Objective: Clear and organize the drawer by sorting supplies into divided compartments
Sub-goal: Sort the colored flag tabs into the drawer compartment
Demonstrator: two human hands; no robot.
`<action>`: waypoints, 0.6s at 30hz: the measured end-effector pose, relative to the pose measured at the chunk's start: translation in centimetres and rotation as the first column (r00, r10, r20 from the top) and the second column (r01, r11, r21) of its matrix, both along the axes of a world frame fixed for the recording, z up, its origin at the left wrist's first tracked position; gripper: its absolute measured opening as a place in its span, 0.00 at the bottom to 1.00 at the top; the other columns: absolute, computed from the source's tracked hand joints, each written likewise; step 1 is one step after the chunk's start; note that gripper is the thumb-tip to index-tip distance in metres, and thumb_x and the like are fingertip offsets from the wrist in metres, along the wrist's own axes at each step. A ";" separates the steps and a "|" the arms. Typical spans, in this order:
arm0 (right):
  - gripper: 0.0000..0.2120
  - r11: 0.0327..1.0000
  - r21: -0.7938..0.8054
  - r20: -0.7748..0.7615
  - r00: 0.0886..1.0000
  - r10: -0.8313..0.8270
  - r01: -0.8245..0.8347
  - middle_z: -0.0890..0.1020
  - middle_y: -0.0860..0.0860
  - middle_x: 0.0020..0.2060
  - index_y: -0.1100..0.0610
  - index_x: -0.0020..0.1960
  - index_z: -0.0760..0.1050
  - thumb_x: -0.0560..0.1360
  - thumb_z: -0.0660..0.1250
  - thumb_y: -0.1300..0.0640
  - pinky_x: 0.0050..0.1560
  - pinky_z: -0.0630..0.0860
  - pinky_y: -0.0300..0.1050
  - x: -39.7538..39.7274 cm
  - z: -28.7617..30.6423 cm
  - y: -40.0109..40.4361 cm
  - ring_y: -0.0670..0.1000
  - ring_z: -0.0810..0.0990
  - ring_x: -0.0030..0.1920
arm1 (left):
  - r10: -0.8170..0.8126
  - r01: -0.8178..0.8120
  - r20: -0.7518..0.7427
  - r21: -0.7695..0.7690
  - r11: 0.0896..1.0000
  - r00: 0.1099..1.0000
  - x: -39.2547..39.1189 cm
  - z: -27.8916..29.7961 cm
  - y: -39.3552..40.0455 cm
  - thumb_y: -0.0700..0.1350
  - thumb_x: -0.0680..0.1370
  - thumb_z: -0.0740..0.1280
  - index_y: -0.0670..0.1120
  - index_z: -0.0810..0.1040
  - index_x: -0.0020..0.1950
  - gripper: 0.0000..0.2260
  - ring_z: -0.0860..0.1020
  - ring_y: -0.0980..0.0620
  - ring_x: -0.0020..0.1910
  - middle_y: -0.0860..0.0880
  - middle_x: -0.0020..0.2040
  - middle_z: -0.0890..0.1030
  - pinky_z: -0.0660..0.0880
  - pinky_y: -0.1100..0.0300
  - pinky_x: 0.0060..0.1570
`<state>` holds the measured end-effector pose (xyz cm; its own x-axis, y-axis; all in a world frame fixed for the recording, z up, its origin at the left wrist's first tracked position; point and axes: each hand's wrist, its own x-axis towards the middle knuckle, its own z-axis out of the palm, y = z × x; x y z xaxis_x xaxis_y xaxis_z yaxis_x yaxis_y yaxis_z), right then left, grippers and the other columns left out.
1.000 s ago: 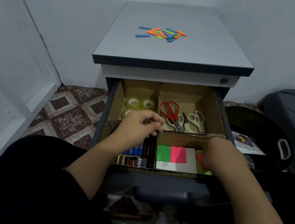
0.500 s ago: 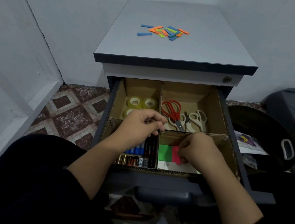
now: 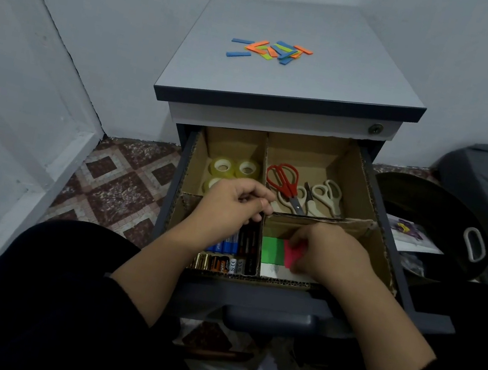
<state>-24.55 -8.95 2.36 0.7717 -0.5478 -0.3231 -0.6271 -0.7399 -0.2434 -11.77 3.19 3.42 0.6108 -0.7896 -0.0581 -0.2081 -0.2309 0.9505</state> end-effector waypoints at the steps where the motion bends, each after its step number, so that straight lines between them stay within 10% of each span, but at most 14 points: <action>1: 0.20 1.000 -0.013 0.004 1.000 0.006 -0.006 0.80 0.47 0.56 0.41 0.59 0.78 0.68 0.74 0.54 0.51 0.76 0.45 0.0 0.0 0.0 0.52 0.78 0.55 | -0.002 0.002 0.001 0.002 1.000 1.000 0.0 0.0 0.0 0.37 0.79 0.64 0.50 0.80 0.47 0.09 0.78 0.58 0.38 0.49 0.43 0.84 0.75 0.64 0.39; 18: 0.14 0.998 -0.031 0.023 0.998 -0.062 0.063 0.80 0.49 0.53 0.46 0.56 0.79 0.71 0.69 0.56 0.49 0.77 0.46 -0.5 -0.1 -0.9 0.53 0.78 0.53 | -0.006 0.006 0.011 0.004 1.000 1.000 -0.1 0.2 0.1 0.37 0.79 0.64 0.50 0.80 0.47 0.09 0.78 0.58 0.38 0.50 0.42 0.84 0.75 0.65 0.39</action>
<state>-25.05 -9.86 2.28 0.7424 -0.6047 -0.2885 -0.6671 -0.7070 -0.2348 -11.86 3.30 3.58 0.6070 -0.7928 -0.0542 -0.2198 -0.2331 0.9473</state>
